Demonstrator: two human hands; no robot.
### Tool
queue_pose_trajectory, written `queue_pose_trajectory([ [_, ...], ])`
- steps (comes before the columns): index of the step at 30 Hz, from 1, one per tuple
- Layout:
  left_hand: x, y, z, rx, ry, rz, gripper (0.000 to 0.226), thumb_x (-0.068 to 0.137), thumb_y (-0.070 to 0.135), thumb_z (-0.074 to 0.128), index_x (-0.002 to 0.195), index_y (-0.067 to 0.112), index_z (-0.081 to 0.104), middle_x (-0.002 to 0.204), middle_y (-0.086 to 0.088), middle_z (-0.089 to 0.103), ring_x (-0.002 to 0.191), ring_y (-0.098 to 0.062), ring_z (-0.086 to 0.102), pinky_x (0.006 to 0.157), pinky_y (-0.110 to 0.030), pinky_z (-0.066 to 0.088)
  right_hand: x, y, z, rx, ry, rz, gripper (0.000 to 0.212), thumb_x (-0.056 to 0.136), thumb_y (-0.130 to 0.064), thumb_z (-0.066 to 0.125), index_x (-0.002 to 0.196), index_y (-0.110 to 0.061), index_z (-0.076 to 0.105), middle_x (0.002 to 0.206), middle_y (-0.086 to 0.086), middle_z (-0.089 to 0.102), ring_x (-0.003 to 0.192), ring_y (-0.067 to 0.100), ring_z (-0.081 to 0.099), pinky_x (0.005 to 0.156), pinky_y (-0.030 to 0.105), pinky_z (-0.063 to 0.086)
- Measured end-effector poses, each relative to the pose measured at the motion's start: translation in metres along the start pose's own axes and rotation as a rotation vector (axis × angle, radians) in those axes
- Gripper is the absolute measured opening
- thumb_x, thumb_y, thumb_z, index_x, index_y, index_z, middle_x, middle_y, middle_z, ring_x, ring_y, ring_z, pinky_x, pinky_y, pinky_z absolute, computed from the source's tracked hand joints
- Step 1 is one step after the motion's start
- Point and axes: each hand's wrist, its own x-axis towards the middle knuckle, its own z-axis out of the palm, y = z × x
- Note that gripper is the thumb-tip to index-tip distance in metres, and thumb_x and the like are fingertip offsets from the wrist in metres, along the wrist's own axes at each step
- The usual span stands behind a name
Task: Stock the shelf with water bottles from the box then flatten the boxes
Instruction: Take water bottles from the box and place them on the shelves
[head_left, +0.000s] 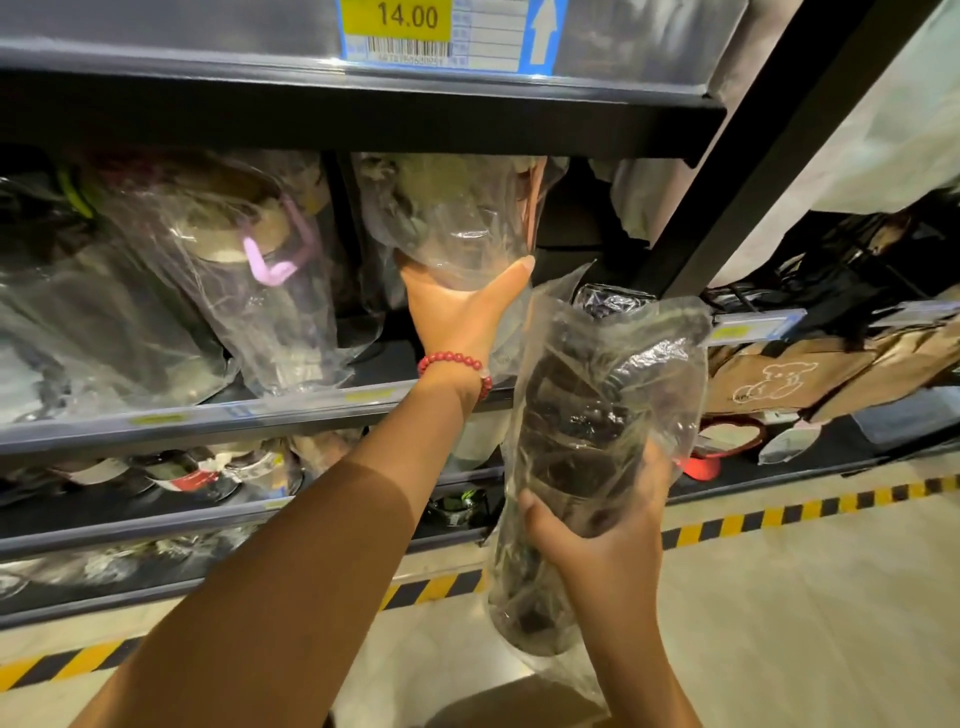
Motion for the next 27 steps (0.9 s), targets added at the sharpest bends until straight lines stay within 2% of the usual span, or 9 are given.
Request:
queue_pose_trajectory([
  [2, -0.012, 0.019, -0.011, -0.124, 0.006, -0.075, 0.040, 0.103, 0.010, 0.027, 0.142, 0.000, 0.027, 0.152, -0.015, 0.025, 0.138, -0.029, 0.026, 0.107, -0.032, 0.024, 0.001, 0.002, 0.006, 0.033, 0.008, 0.051, 0.086, 0.060, -0.008, 0.087, 0.118, -0.042, 0.033, 0.101, -0.037, 0.049, 0.095, -0.024, 0.050, 0.069, -0.004, 0.039],
  [4, 0.006, 0.017, -0.006, -0.082, -0.032, -0.112, 0.040, 0.103, 0.011, 0.030, 0.141, 0.000, 0.028, 0.150, -0.017, 0.027, 0.137, -0.029, 0.029, 0.103, -0.023, 0.031, 0.004, 0.005, 0.011, 0.058, 0.013, 0.073, 0.084, 0.058, -0.018, 0.085, 0.126, -0.032, 0.038, 0.108, -0.026, 0.051, 0.095, -0.018, 0.054, 0.070, -0.001, 0.042],
  [7, -0.009, 0.021, -0.002, -0.290, -0.004, -0.114, 0.037, 0.100, 0.002, 0.033, 0.136, -0.009, 0.035, 0.146, -0.019, 0.037, 0.133, -0.027, 0.036, 0.055, -0.004, 0.041, 0.009, 0.004, 0.016, 0.084, 0.016, 0.087, 0.085, 0.055, -0.025, 0.078, 0.129, -0.029, 0.039, 0.110, -0.022, 0.055, 0.095, -0.014, 0.057, 0.070, 0.001, 0.044],
  [10, 0.020, -0.019, 0.009, -0.467, 0.137, -0.286, 0.021, 0.098, 0.003, 0.041, 0.110, 0.003, 0.057, 0.132, -0.014, 0.052, 0.130, -0.026, 0.043, 0.083, -0.017, 0.042, 0.015, 0.001, 0.015, 0.073, 0.017, 0.079, 0.072, 0.054, -0.024, 0.076, 0.113, -0.042, 0.039, 0.105, -0.027, 0.050, 0.092, -0.020, 0.054, 0.067, -0.001, 0.041],
  [12, 0.028, -0.020, 0.003, -0.697, 0.371, -0.223, 0.019, 0.090, 0.010, 0.058, 0.078, 0.022, 0.050, 0.099, -0.004, 0.062, 0.111, -0.020, 0.059, 0.080, -0.017, 0.046, 0.017, 0.002, 0.014, 0.063, 0.010, 0.085, 0.067, 0.054, -0.024, 0.076, 0.108, -0.042, 0.040, 0.103, -0.026, 0.052, 0.092, -0.018, 0.055, 0.068, 0.000, 0.042],
  [14, 0.025, -0.008, -0.010, -0.849, 0.716, -0.032, 0.032, 0.071, 0.019, 0.077, 0.070, 0.028, 0.047, 0.075, 0.006, 0.059, 0.073, -0.004, 0.061, 0.063, -0.013, 0.048, 0.020, 0.004, 0.015, 0.048, 0.004, 0.084, 0.072, 0.054, -0.026, 0.077, 0.113, -0.041, 0.038, 0.105, -0.025, 0.052, 0.094, -0.016, 0.056, 0.069, 0.001, 0.043],
  [17, 0.011, 0.005, -0.023, -0.840, 0.821, 0.126, 0.030, 0.062, 0.023, 0.084, 0.056, 0.019, 0.055, 0.057, 0.006, 0.058, 0.049, 0.003, 0.050, 0.051, -0.022, 0.046, 0.024, 0.005, 0.016, 0.033, 0.005, 0.082, 0.077, 0.054, -0.027, 0.077, 0.119, -0.035, 0.037, 0.102, -0.032, 0.050, 0.094, -0.018, 0.053, 0.069, -0.001, 0.042],
  [21, 0.014, -0.016, -0.024, -0.734, 0.797, 0.109, 0.028, 0.062, 0.024, 0.084, 0.072, 0.015, 0.059, 0.066, 0.006, 0.059, 0.060, -0.002, 0.054, 0.055, -0.015, 0.045, 0.029, 0.008, 0.017, -0.009, 0.002, 0.078, 0.079, 0.055, -0.028, 0.077, 0.123, -0.033, 0.037, 0.093, -0.051, 0.044, 0.094, -0.022, 0.051, 0.069, -0.003, 0.040],
  [27, 0.006, -0.030, -0.031, -0.683, 0.860, 0.080, 0.058, 0.061, 0.022, 0.087, 0.101, 0.008, 0.048, 0.081, 0.015, 0.046, 0.079, -0.001, 0.048, 0.058, 0.007, 0.031, 0.042, 0.003, 0.025, -0.006, -0.047, 0.044, 0.084, 0.058, -0.025, 0.079, 0.129, -0.026, 0.035, 0.091, -0.057, 0.040, 0.095, -0.028, 0.045, 0.072, -0.005, 0.037],
])
